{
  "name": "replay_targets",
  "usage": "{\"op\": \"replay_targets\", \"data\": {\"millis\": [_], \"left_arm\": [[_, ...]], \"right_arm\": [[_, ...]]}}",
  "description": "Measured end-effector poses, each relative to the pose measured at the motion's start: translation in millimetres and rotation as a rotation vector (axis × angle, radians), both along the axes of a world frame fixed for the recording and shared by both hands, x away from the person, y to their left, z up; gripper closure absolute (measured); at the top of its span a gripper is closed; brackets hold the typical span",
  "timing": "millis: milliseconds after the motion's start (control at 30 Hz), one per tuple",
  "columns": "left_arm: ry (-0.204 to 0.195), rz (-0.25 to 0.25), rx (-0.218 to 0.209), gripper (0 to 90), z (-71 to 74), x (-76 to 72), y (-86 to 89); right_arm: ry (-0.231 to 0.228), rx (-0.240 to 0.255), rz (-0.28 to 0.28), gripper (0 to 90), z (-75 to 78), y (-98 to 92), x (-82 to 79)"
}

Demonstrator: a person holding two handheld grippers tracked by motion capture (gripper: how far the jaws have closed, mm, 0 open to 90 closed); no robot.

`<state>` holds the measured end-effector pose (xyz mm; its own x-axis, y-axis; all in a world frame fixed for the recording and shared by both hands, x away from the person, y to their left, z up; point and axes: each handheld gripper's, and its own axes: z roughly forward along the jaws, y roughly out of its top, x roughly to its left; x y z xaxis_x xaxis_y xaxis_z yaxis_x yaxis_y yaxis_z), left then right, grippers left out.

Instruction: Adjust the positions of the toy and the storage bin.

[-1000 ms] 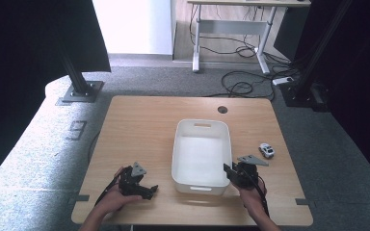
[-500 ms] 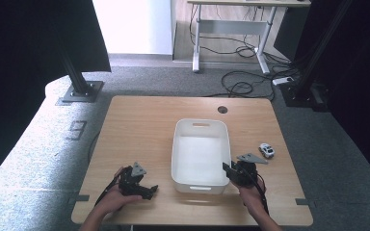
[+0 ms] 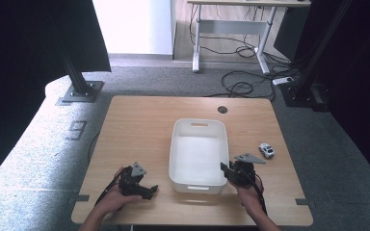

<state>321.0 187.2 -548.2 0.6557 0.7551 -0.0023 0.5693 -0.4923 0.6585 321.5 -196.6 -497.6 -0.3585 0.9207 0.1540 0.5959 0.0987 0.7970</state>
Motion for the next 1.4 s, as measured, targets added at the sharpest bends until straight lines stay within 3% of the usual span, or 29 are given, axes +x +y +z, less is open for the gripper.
{"op": "replay_targets", "data": {"millis": [567,733,900,1133,1400], "left_arm": [[0.0,0.001,0.0,0.0,0.0,0.0,-0.1],[0.0,0.002,0.0,0.0,0.0,-0.6,0.1],[0.0,0.003,0.0,0.0,0.0,-1.0,0.3],[0.0,0.007,0.0,0.0,0.0,-1.4,0.2],[0.0,0.007,0.0,0.0,0.0,-1.4,0.2]], "right_arm": [[0.001,-0.001,0.022,64.3,0.3,4.5,-1.4],[-0.029,0.01,0.031,52.9,2.1,2.5,-2.8],[-0.053,0.052,0.04,42.5,8.4,-7.1,-6.5],[-0.077,0.07,0.077,38.1,15.9,-26.5,-11.3],[-0.076,0.04,0.107,37.7,18.0,-41.9,-4.7]]}}
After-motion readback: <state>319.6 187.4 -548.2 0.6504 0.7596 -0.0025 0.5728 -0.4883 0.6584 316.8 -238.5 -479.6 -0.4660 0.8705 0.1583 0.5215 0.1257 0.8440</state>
